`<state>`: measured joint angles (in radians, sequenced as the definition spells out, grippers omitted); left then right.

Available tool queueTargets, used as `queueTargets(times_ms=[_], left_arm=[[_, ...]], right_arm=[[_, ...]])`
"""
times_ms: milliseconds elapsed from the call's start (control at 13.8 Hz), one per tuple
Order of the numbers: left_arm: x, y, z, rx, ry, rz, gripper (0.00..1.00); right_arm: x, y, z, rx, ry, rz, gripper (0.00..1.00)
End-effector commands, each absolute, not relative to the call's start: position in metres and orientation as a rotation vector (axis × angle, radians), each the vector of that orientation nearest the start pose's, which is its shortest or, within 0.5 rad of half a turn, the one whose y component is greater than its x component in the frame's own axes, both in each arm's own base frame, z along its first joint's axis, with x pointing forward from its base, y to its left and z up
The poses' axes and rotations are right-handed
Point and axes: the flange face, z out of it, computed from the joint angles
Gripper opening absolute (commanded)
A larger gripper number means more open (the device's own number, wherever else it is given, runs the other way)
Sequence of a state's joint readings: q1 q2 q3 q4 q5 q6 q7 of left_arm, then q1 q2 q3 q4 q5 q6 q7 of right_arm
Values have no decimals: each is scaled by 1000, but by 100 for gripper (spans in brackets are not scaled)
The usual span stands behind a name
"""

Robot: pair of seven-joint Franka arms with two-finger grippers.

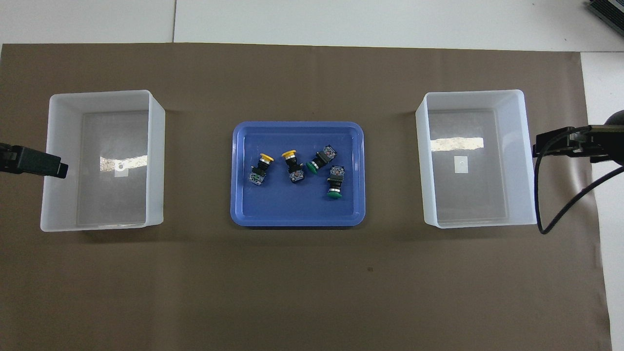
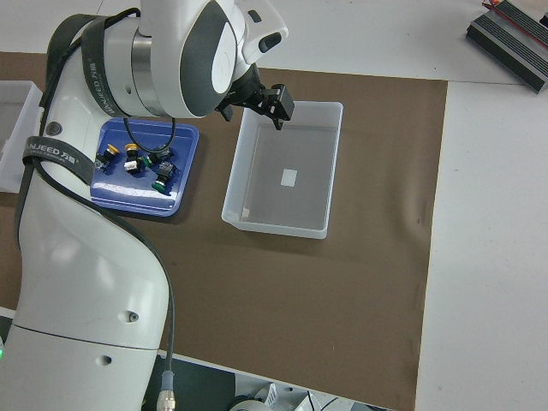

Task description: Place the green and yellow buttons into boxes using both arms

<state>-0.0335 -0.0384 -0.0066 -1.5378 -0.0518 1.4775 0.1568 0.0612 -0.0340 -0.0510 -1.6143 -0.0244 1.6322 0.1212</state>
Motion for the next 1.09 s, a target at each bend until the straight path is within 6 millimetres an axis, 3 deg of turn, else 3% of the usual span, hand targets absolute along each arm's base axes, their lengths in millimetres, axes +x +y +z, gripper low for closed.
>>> queueTargets(times_ms=[0, 651, 1013], left_arm=[[526, -24, 654, -3176, 324, 17, 100], [526, -35, 651, -3173, 342, 8, 100], [535, -58, 641, -3159, 391, -200, 100]], right_arm=[[544, 1, 632, -3139, 168, -73, 100], [544, 1, 632, -3139, 168, -73, 100], [544, 2, 632, -3139, 166, -73, 100]])
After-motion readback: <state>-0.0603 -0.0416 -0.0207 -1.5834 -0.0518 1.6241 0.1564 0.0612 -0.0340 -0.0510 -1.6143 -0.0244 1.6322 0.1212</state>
